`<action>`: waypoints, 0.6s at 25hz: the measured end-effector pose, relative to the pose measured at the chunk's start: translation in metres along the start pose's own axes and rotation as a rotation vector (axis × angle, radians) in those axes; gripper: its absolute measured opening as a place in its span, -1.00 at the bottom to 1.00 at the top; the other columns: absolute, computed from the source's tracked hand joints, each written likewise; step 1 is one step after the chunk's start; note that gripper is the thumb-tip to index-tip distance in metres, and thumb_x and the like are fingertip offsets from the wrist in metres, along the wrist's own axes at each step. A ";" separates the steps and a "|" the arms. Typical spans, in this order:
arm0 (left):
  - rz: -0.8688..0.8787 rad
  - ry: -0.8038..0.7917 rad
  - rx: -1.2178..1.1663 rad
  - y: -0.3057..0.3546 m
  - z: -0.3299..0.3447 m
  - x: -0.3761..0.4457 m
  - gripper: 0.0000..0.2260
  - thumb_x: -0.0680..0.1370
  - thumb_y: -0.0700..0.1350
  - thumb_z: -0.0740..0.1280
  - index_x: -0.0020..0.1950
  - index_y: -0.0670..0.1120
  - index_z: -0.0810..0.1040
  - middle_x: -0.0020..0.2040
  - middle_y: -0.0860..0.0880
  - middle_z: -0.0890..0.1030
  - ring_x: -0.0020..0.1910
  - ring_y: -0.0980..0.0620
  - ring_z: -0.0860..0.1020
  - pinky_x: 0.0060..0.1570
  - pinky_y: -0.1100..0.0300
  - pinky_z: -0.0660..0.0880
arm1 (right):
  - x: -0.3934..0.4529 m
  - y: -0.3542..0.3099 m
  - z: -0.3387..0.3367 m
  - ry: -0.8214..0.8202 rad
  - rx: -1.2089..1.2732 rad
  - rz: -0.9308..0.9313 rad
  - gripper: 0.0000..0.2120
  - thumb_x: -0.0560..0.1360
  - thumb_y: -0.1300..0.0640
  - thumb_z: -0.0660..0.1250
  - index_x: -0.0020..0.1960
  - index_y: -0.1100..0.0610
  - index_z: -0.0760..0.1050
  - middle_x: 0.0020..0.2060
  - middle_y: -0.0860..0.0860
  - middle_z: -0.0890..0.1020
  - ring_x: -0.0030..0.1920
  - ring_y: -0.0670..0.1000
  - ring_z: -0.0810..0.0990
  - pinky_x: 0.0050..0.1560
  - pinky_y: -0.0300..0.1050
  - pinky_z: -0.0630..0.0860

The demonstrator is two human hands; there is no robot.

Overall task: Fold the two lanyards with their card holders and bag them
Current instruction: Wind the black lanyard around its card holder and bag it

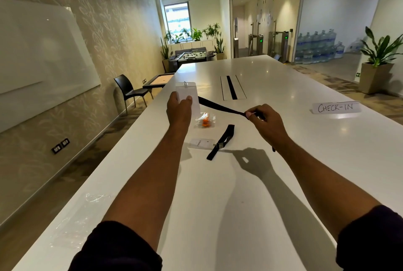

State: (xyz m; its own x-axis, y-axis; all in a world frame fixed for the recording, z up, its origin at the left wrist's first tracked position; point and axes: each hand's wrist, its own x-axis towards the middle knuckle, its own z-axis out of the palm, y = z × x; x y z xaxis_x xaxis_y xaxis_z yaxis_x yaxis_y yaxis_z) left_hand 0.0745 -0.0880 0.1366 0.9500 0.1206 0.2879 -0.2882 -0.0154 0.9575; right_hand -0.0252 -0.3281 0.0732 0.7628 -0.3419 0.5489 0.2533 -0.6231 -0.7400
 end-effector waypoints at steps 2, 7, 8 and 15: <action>-0.023 0.038 0.015 -0.006 -0.007 0.002 -0.79 0.58 -0.13 0.34 0.19 0.02 0.44 0.08 -0.01 0.50 0.07 -0.04 0.53 -0.09 0.24 0.51 | -0.002 0.009 -0.004 -0.008 -0.127 -0.009 -0.87 0.57 0.13 0.36 0.04 0.01 0.68 -0.08 -0.04 0.60 -0.06 -0.02 0.58 0.09 0.02 0.48; -0.072 0.097 -0.024 -0.021 -0.023 0.004 -0.70 0.59 -0.22 0.30 0.28 0.01 0.39 0.00 0.03 0.50 -0.07 0.05 0.58 -0.14 0.14 0.62 | -0.005 0.025 -0.012 -0.054 -0.405 -0.003 -0.80 0.49 0.20 0.36 0.05 0.01 0.67 -0.19 -0.04 0.58 -0.17 0.05 0.57 0.00 0.06 0.50; -0.083 0.097 -0.039 -0.024 -0.026 0.003 -0.69 0.57 -0.23 0.29 0.24 0.05 0.36 -0.05 0.06 0.50 -0.13 0.11 0.56 -0.24 0.20 0.60 | -0.005 0.026 -0.012 -0.030 -0.449 0.030 -0.83 0.49 0.16 0.36 0.03 0.01 0.67 -0.22 -0.05 0.59 -0.20 0.06 0.58 -0.04 0.02 0.50; -0.110 -0.064 0.127 -0.036 -0.035 -0.003 -0.76 0.56 -0.22 0.33 0.17 -0.02 0.39 0.10 -0.11 0.55 -0.06 -0.02 0.60 -0.18 0.12 0.60 | -0.014 0.032 -0.017 -0.228 -0.641 0.351 -0.86 0.50 0.13 0.34 -0.03 0.10 0.66 -0.25 0.05 0.72 -0.28 0.11 0.68 -0.18 -0.07 0.61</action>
State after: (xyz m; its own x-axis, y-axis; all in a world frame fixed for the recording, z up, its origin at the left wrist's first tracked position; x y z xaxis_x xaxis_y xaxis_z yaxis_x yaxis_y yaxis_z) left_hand 0.0780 -0.0529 0.1009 0.9819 0.0647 0.1778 -0.1682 -0.1314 0.9770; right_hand -0.0375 -0.3551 0.0483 0.8564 -0.4848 0.1775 -0.3685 -0.8149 -0.4474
